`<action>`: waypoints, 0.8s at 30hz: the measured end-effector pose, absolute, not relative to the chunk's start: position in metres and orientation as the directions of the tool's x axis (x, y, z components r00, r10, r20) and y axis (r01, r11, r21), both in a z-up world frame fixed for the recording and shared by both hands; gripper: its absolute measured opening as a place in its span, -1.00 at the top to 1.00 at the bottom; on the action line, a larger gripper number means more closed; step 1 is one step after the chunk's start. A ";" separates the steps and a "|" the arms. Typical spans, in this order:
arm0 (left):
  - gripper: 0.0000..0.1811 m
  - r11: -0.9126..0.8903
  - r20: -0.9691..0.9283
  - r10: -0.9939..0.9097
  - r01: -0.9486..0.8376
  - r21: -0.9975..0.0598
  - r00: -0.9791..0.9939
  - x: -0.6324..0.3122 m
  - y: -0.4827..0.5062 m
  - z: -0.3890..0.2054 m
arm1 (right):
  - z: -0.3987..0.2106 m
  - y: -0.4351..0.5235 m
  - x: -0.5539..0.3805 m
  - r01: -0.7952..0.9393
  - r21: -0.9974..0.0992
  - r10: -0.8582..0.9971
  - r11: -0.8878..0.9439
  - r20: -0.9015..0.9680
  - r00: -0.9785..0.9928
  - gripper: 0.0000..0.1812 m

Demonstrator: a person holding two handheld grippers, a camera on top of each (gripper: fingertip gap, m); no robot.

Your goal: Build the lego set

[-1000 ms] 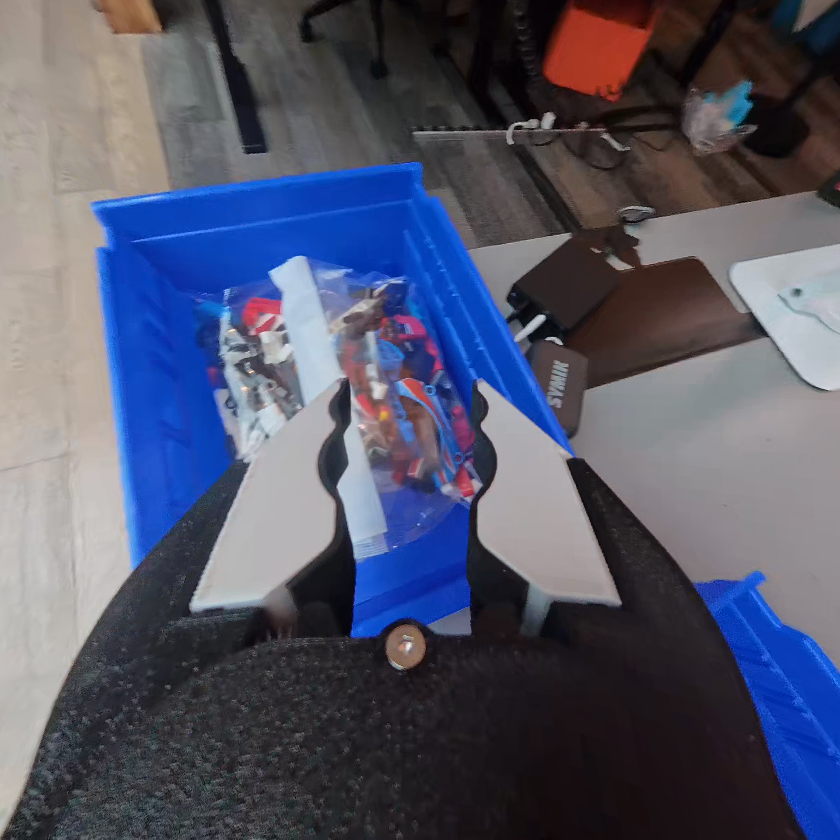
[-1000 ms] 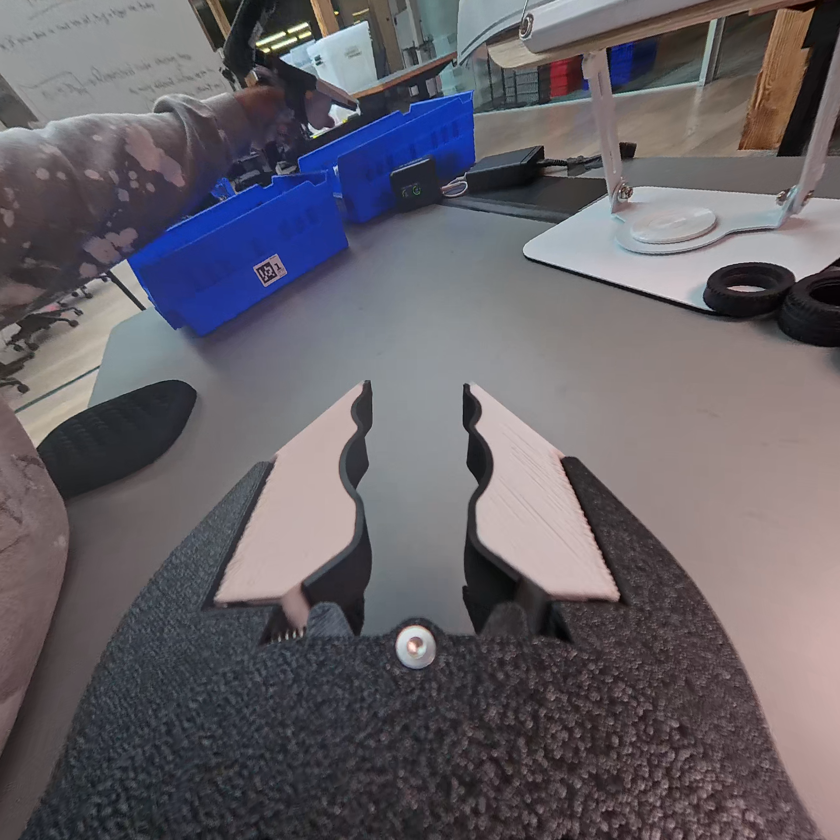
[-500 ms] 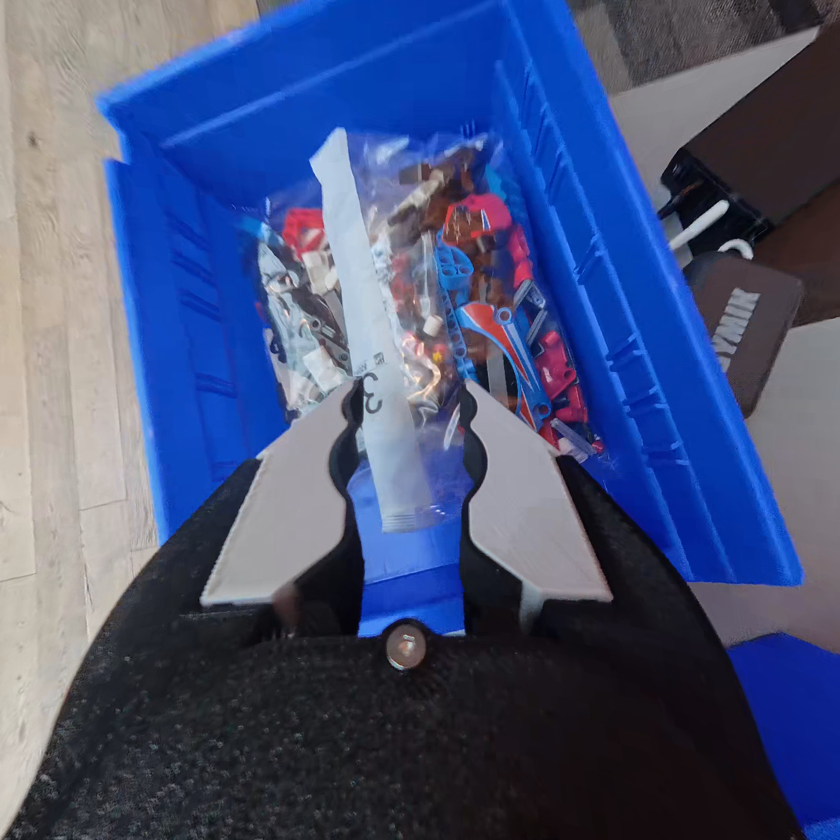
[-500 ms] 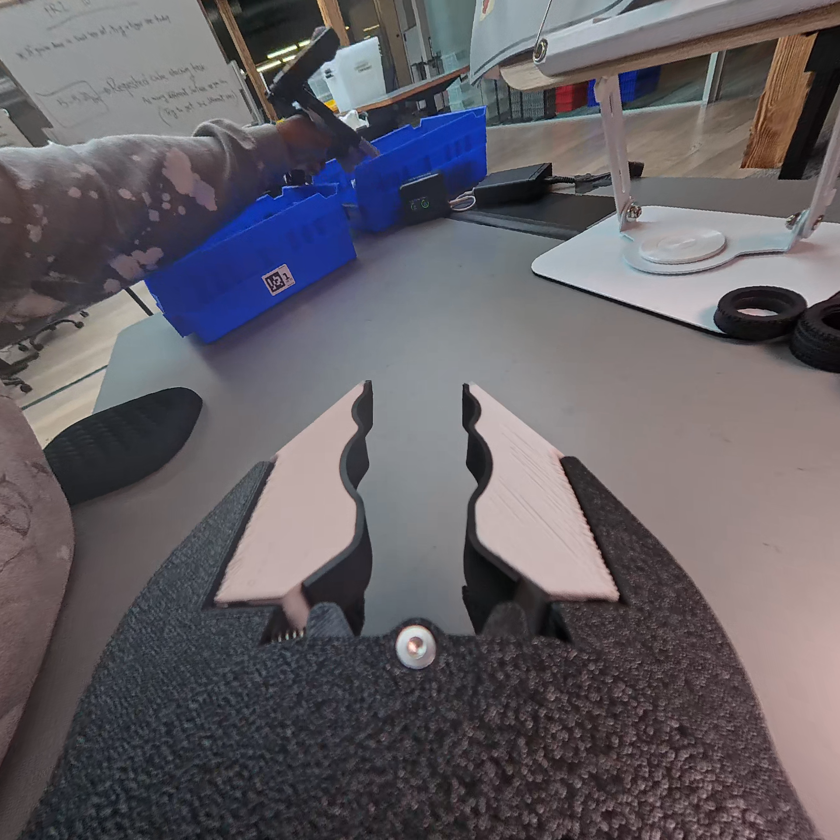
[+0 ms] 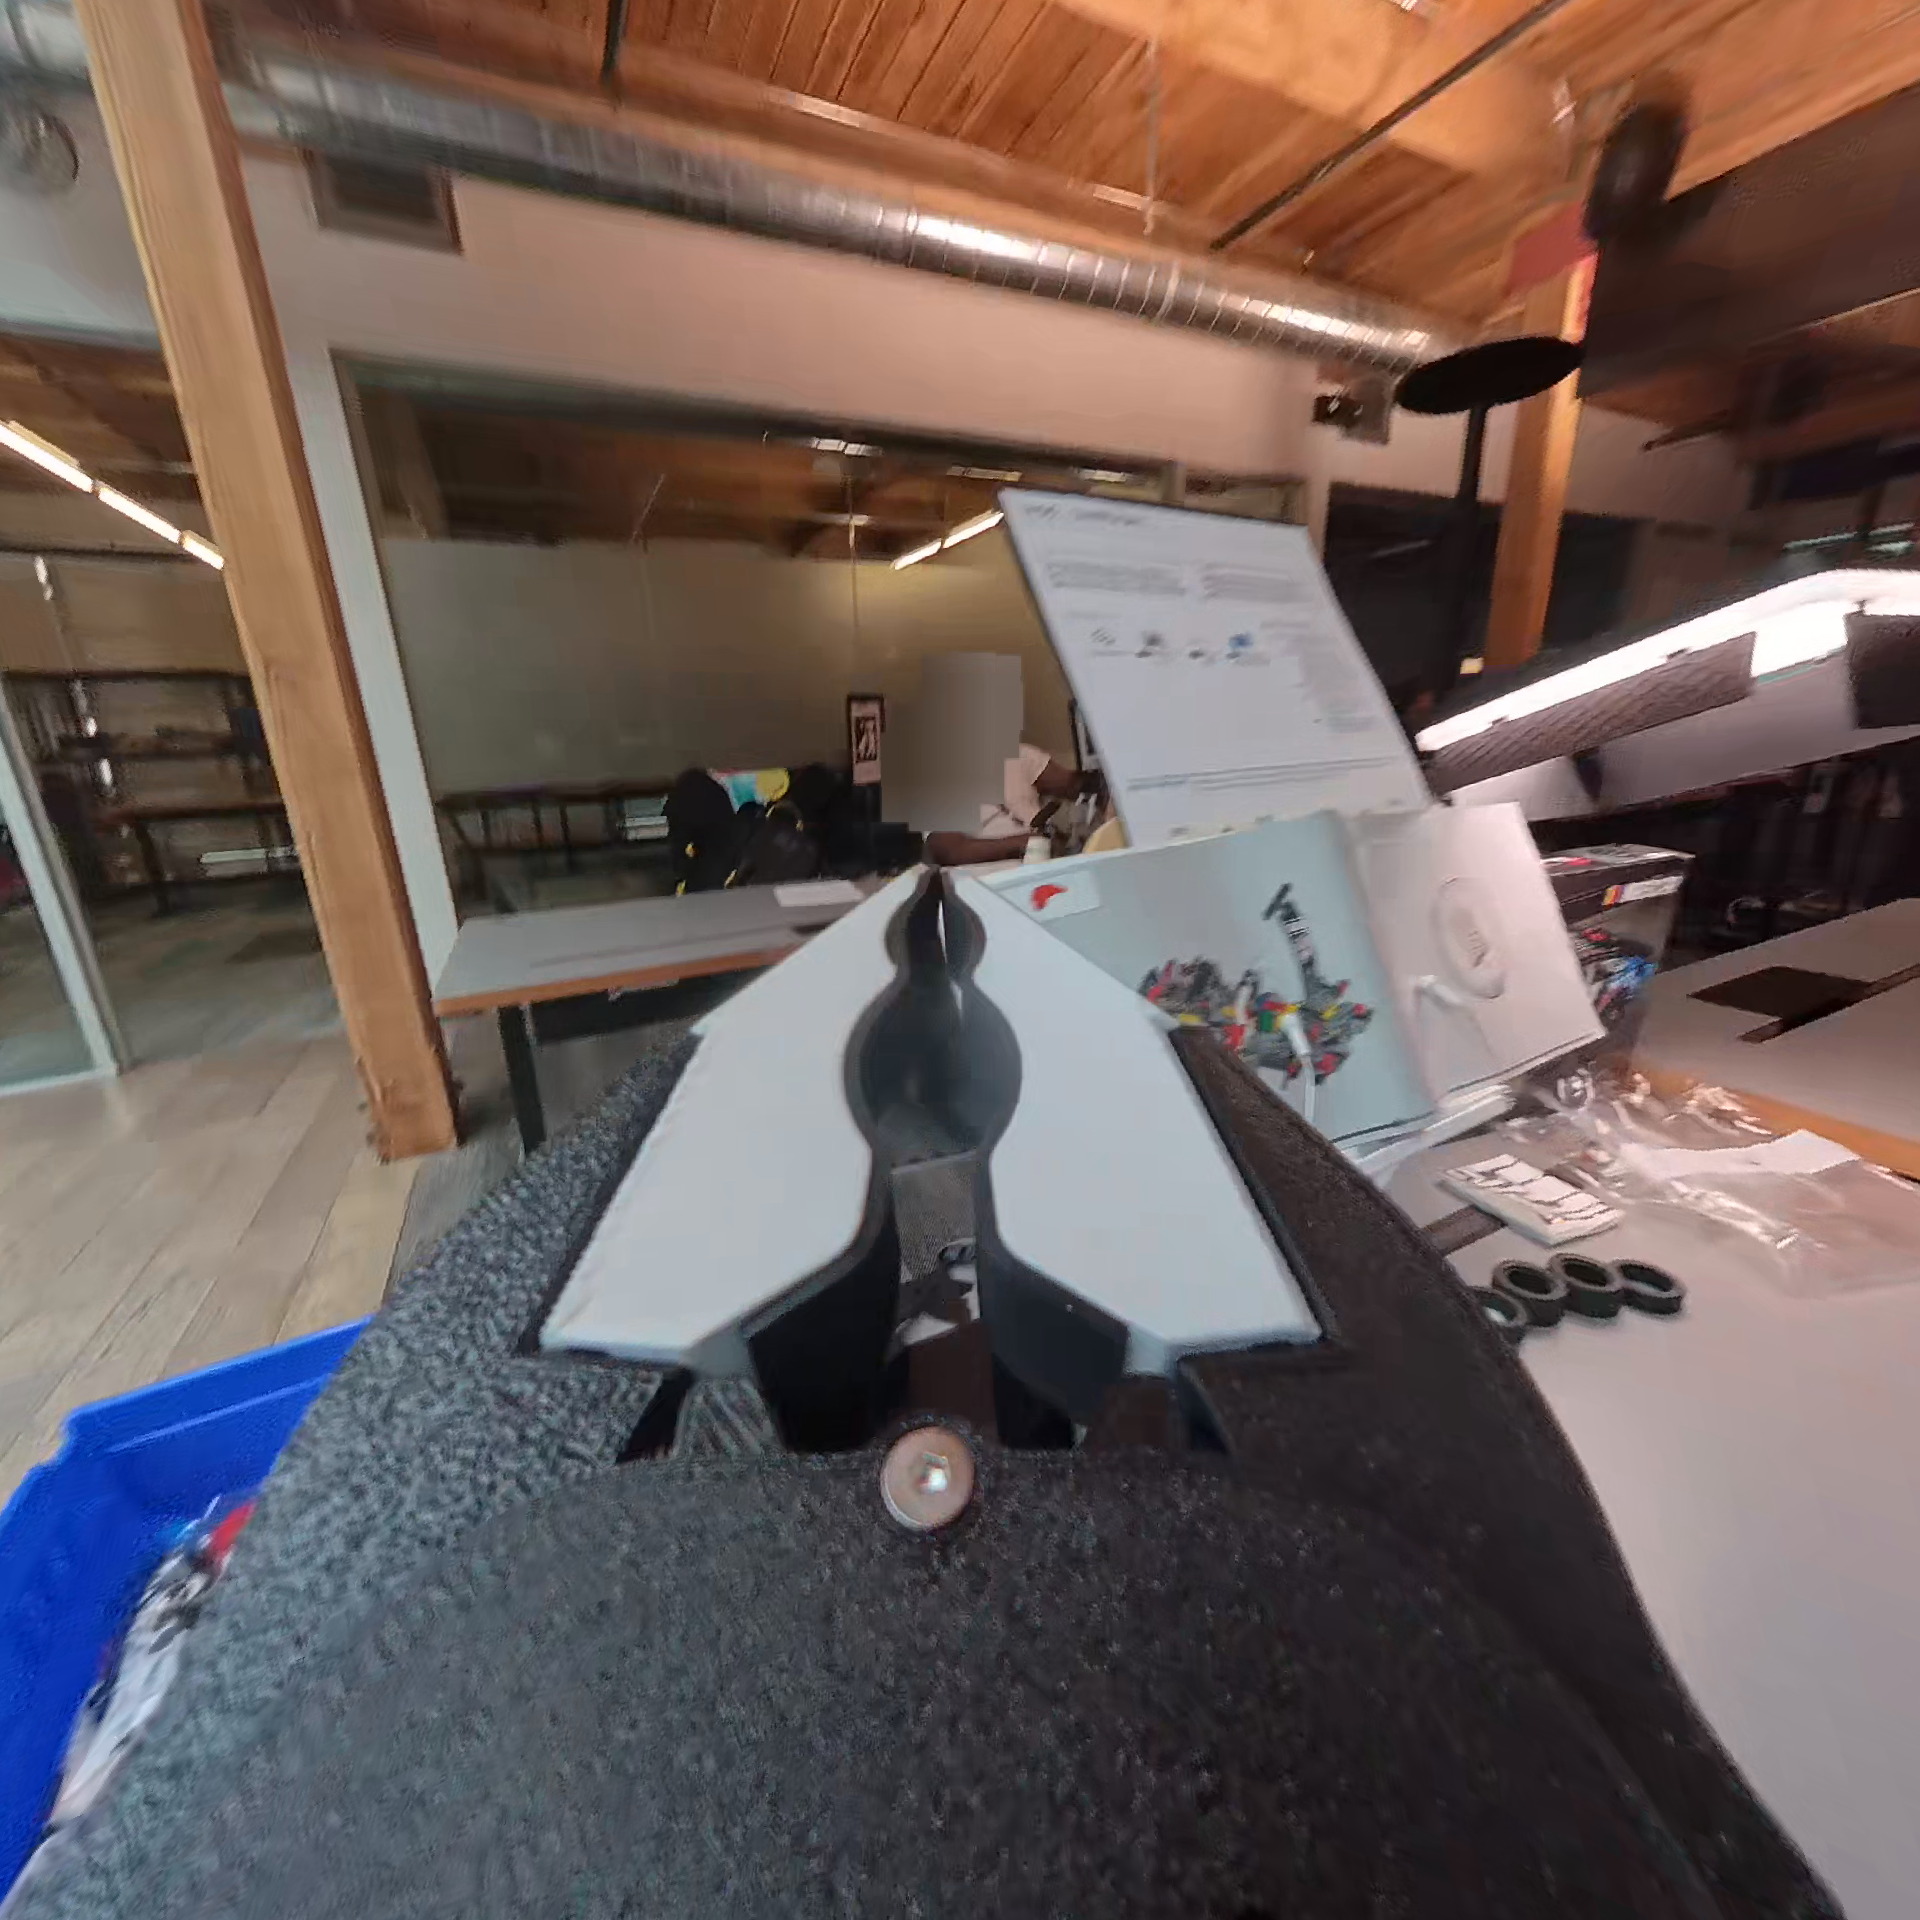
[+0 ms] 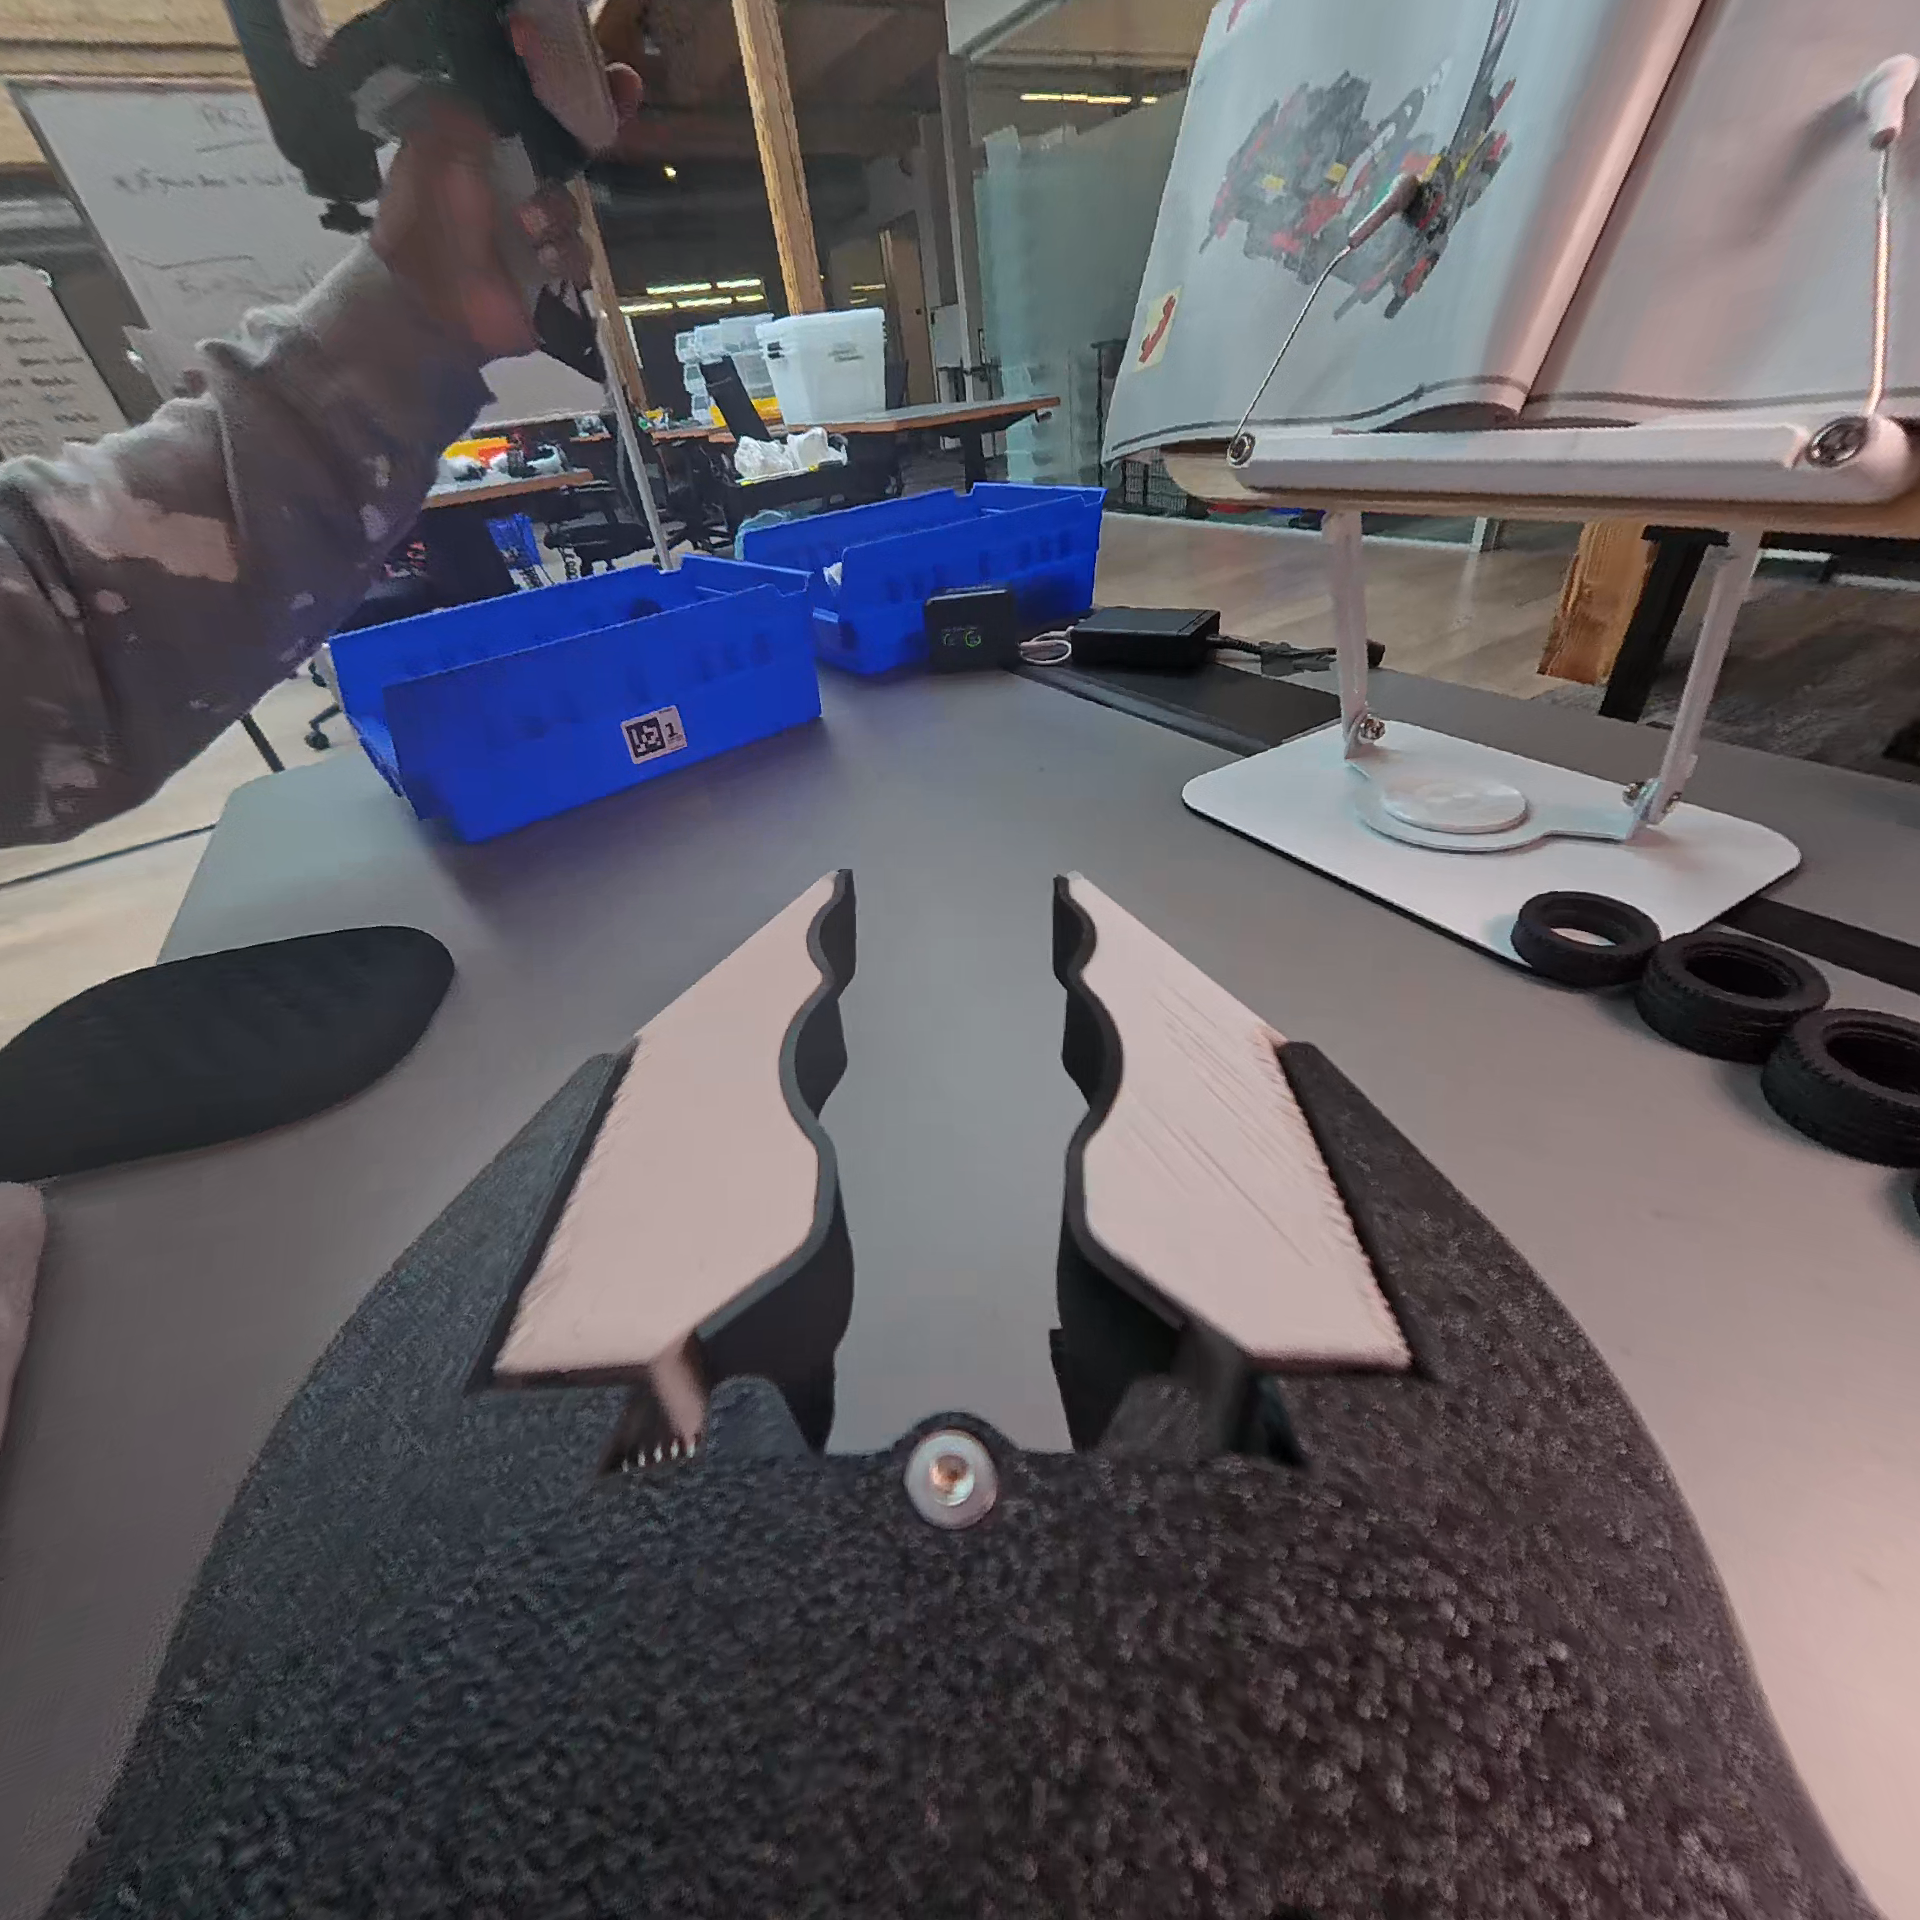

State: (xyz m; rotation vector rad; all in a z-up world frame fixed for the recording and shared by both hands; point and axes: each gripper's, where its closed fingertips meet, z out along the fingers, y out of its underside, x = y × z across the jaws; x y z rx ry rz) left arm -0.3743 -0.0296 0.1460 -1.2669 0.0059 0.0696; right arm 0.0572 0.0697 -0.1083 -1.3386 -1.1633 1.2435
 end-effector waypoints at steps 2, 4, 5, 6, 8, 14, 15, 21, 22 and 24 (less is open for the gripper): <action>1.00 0.338 -0.087 0.025 -0.090 -0.937 0.996 -0.322 -0.043 0.145 | -0.104 0.070 0.059 0.022 -0.996 0.995 -0.084 -0.083 0.055 0.65; 1.00 0.357 -0.098 0.007 -0.094 -0.929 0.995 -0.276 -0.052 0.131 | -0.099 0.072 0.061 -0.008 -0.997 0.994 -0.071 -0.071 0.079 0.73; 1.00 0.370 -0.094 -0.012 -0.083 -0.925 0.995 -0.252 -0.054 0.121 | -0.097 0.074 0.062 -0.026 -0.997 0.993 -0.068 -0.070 0.095 0.77; 1.00 0.384 -0.083 -0.026 -0.066 -0.921 0.996 -0.232 -0.055 0.110 | -0.096 0.076 0.064 -0.039 -0.997 0.991 -0.067 -0.071 0.109 0.80; 1.00 0.395 -0.065 -0.019 -0.052 -0.917 0.998 -0.202 -0.048 0.084 | -0.093 0.085 0.067 -0.071 -0.996 0.983 -0.054 -0.066 0.170 1.00; 0.98 0.244 0.133 -0.033 0.137 -0.960 0.991 -0.147 0.008 -0.035 | -0.065 0.131 0.062 -0.201 -0.980 0.916 0.012 -0.070 0.396 1.00; 0.96 0.186 0.106 -0.034 0.110 -0.976 0.994 -0.137 0.018 -0.057 | -0.062 0.135 0.058 -0.205 -0.978 0.904 0.046 -0.047 0.424 1.00; 0.88 0.041 -0.103 -0.024 -0.102 -0.994 0.994 -0.121 0.057 -0.109 | -0.104 0.149 0.031 -0.091 -0.989 0.856 0.116 0.053 0.515 0.98; 0.86 0.018 -0.116 -0.033 -0.115 -0.993 0.993 -0.119 0.059 -0.115 | -0.110 0.149 0.028 -0.033 -0.986 0.843 0.161 0.120 0.524 0.97; 0.86 0.000 -0.169 -0.031 -0.169 -0.986 0.985 -0.114 0.059 -0.123 | -0.114 0.148 0.030 0.029 -0.974 0.812 0.226 0.205 0.547 0.93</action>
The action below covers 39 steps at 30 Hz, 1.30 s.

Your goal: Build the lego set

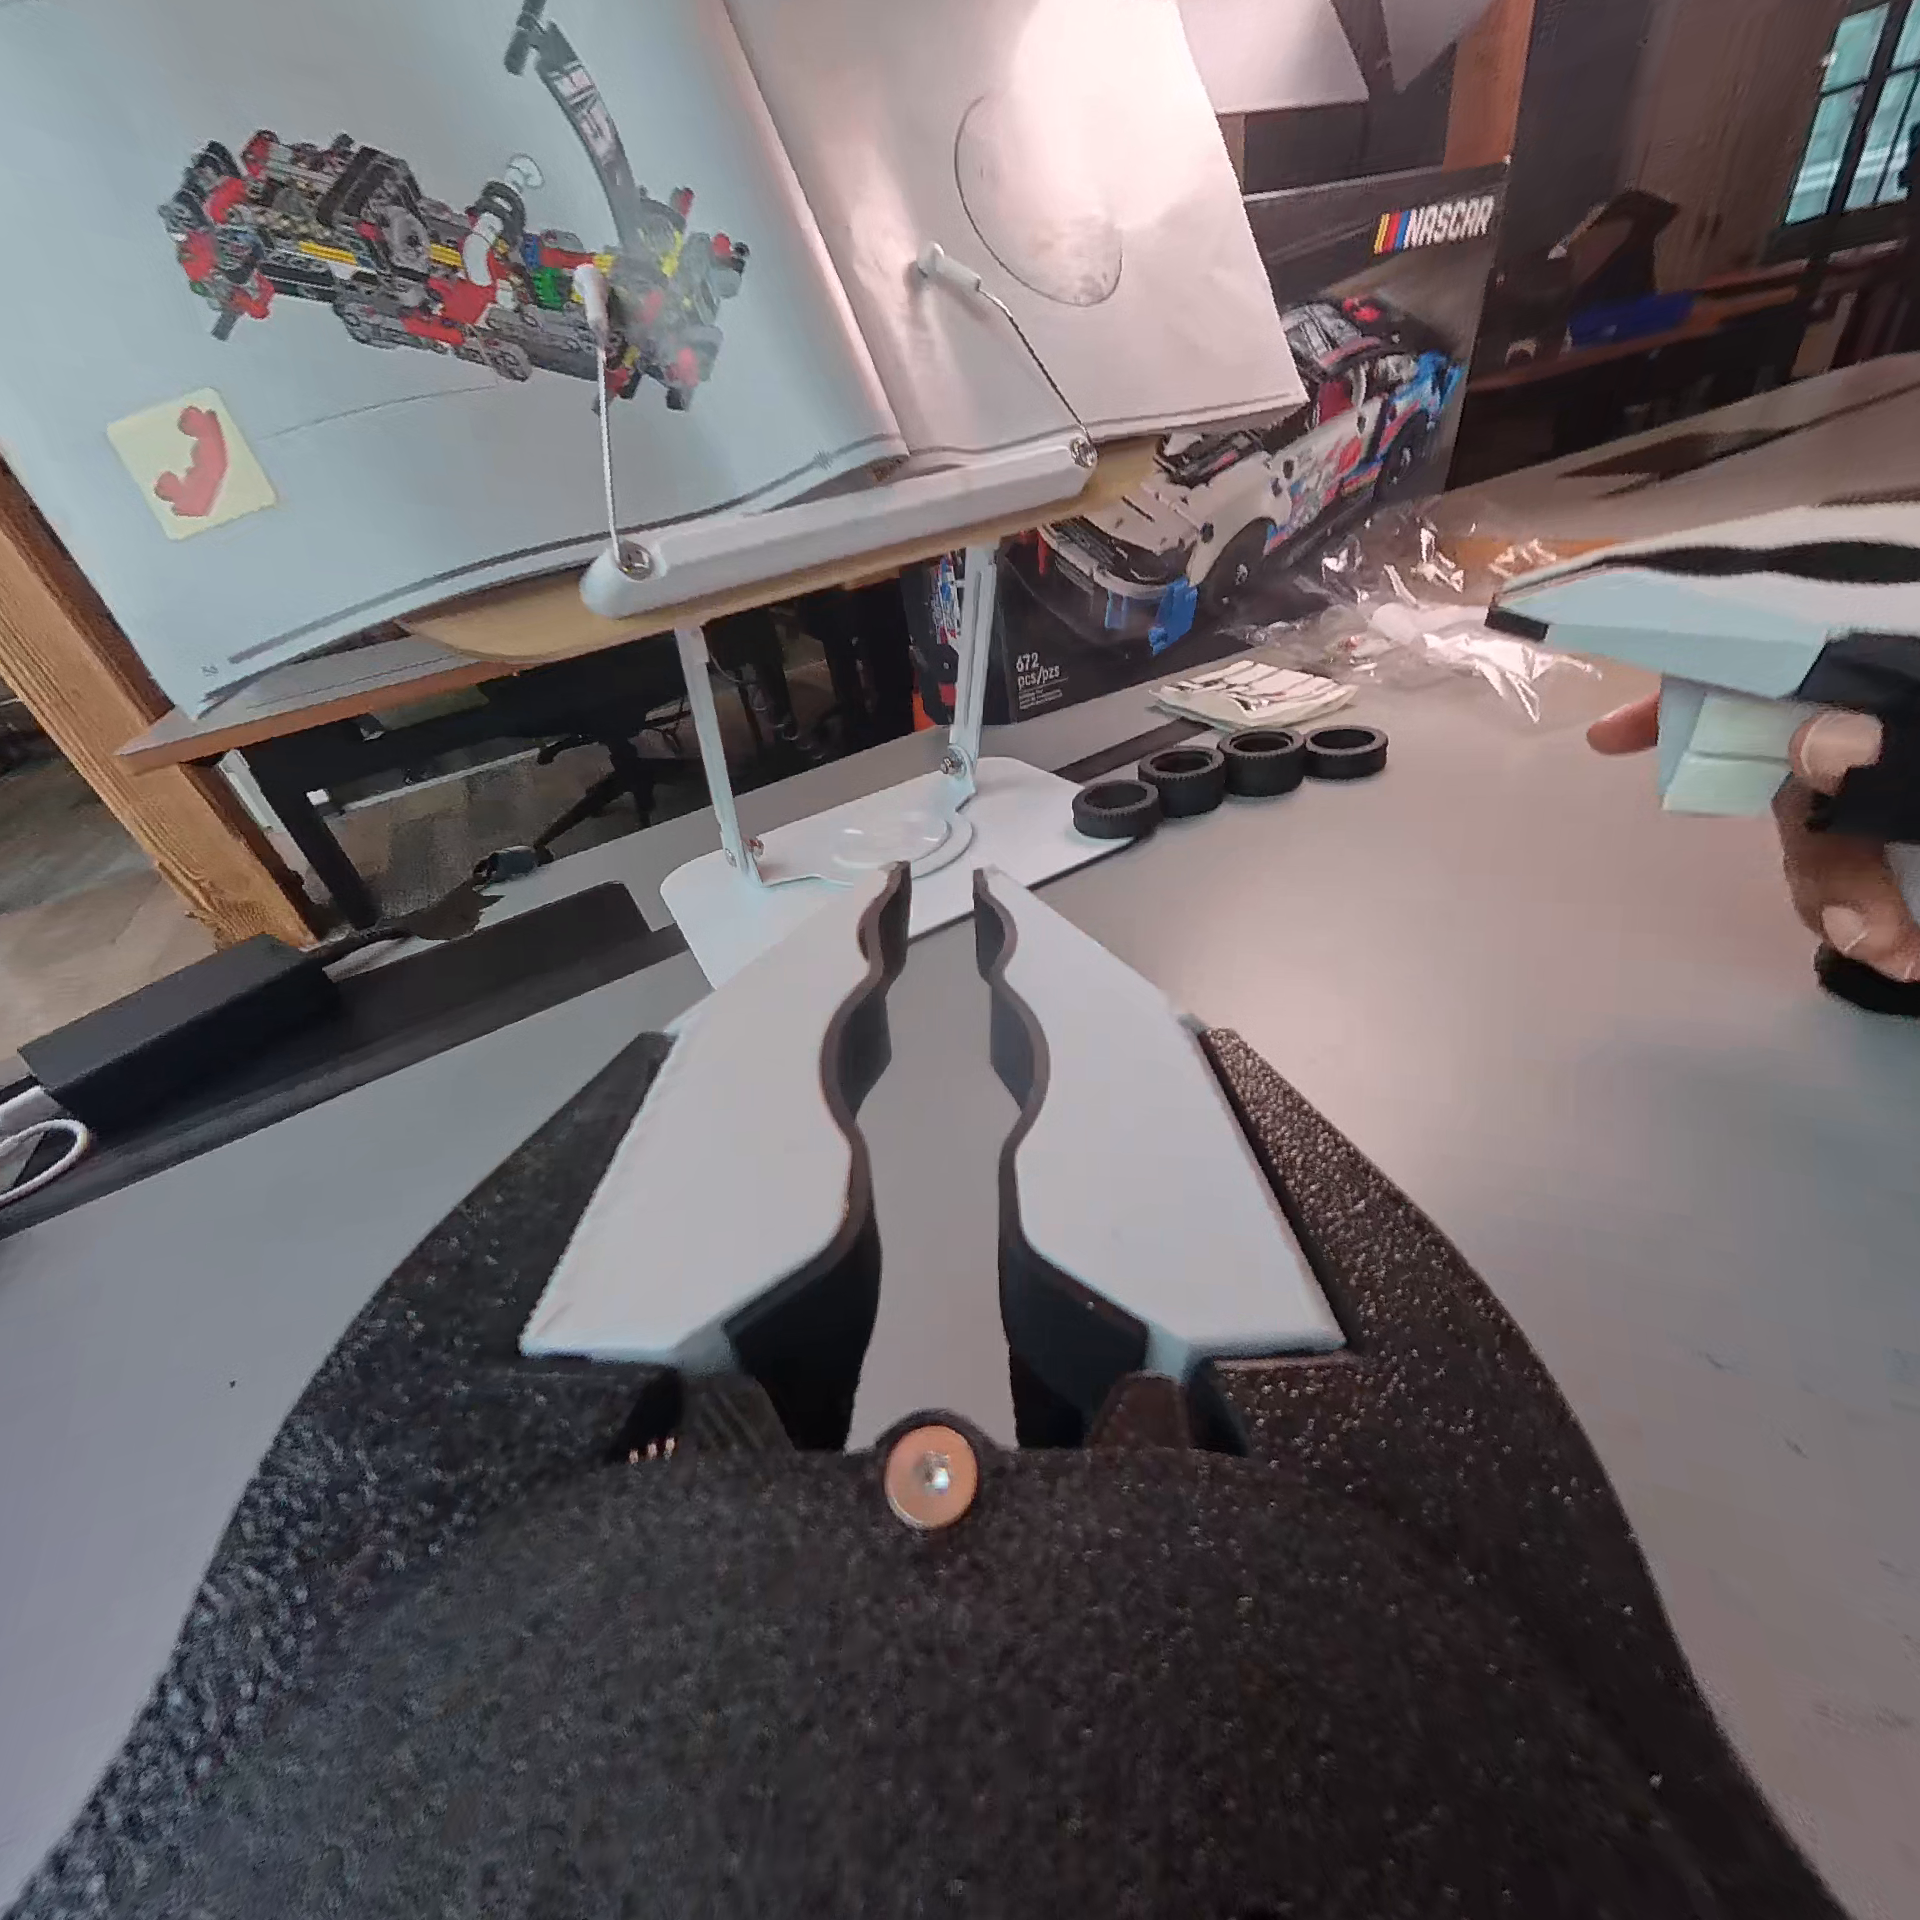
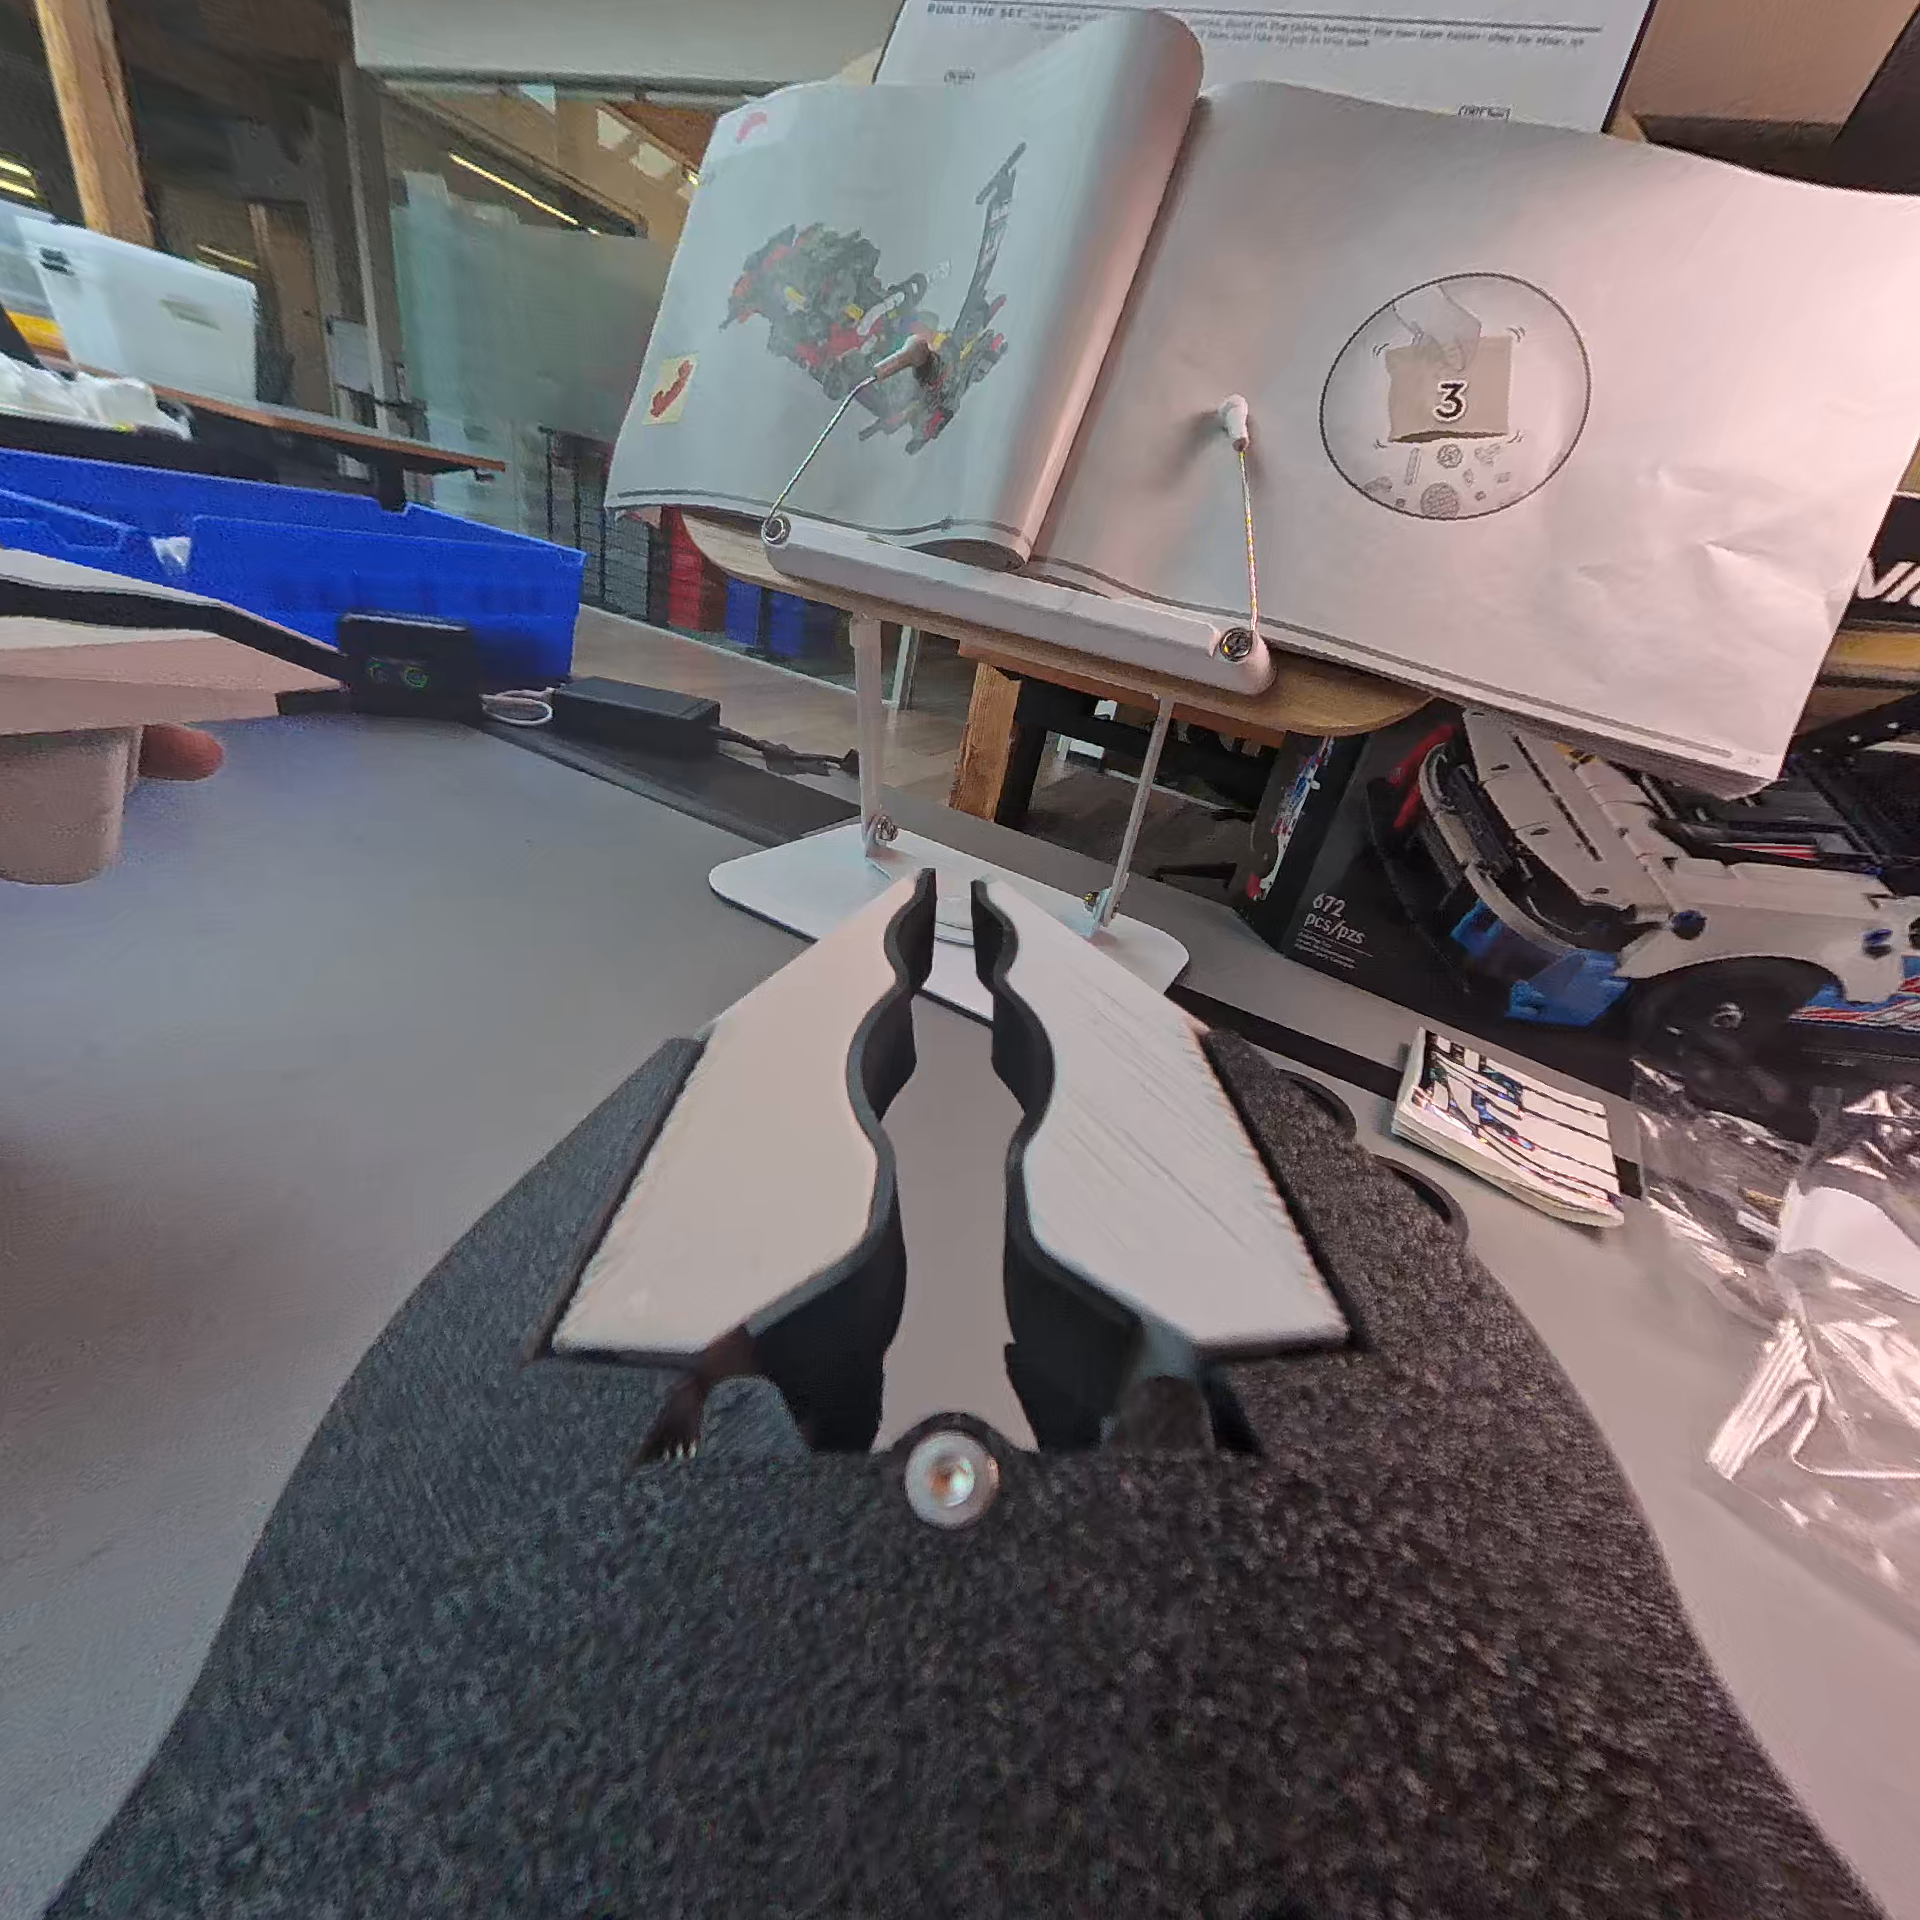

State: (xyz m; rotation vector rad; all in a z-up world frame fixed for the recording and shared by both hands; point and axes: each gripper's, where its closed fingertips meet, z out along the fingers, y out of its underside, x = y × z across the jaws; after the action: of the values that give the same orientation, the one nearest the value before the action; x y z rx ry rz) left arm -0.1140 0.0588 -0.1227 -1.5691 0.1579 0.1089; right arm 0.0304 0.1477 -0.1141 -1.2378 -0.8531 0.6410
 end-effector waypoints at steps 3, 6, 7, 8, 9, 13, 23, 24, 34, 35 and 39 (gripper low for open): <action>0.88 -0.042 -0.296 -0.043 -0.298 -0.954 0.954 -0.098 0.052 -0.134 | -0.117 0.137 0.033 0.065 -0.966 0.803 0.249 0.243 0.544 0.90; 0.88 -0.070 -0.289 -0.046 -0.291 -0.954 0.956 -0.098 0.051 -0.138 | -0.122 0.131 0.030 0.091 -0.970 0.824 0.226 0.240 0.513 0.88; 0.87 -0.068 -0.259 -0.034 -0.261 -0.963 0.965 -0.103 0.052 -0.136 | -0.123 0.131 0.029 0.094 -0.970 0.830 0.222 0.239 0.505 0.86; 0.85 -0.058 -0.230 -0.032 -0.232 -0.971 0.973 -0.106 0.052 -0.134 | -0.123 0.132 0.029 0.094 -0.972 0.832 0.216 0.234 0.503 0.85; 0.84 -0.041 -0.216 -0.036 -0.217 -0.975 0.976 -0.107 0.051 -0.130 | -0.123 0.132 0.029 0.087 -0.973 0.833 0.215 0.229 0.504 0.85; 0.81 0.072 -0.101 -0.046 -0.097 -0.993 0.994 -0.122 0.046 -0.102 | -0.112 0.128 0.025 -0.011 -0.986 0.873 0.164 0.139 0.467 0.79; 0.61 0.165 -0.069 0.006 -0.069 -0.984 0.998 -0.181 0.135 -0.023 | -0.029 0.215 -0.046 -0.003 -0.970 0.820 0.244 0.205 0.534 0.71; 0.61 0.148 -0.073 0.018 -0.074 -0.986 0.997 -0.184 0.148 -0.018 | -0.018 0.234 -0.050 0.019 -0.965 0.792 0.262 0.227 0.566 0.70; 0.98 -0.056 -0.186 0.050 -0.183 -0.981 0.981 -0.211 0.235 -0.034 | -0.019 0.322 -0.078 0.186 -0.938 0.704 0.293 0.343 0.622 0.81; 0.98 -0.039 -0.133 0.051 -0.131 -0.991 0.990 -0.214 0.232 -0.034 | -0.023 0.324 -0.077 0.194 -0.940 0.703 0.282 0.340 0.624 0.83; 0.95 0.016 0.159 0.026 0.158 -0.987 0.987 -0.230 0.216 -0.038 | -0.030 0.323 -0.075 0.168 -0.951 0.737 0.260 0.308 0.602 1.00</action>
State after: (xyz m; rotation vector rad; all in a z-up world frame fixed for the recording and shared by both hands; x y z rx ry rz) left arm -0.2305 0.2156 -0.0383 -1.5536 -0.1464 -0.1033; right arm -0.0754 0.3226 -0.0299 -1.2800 -0.8845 0.4621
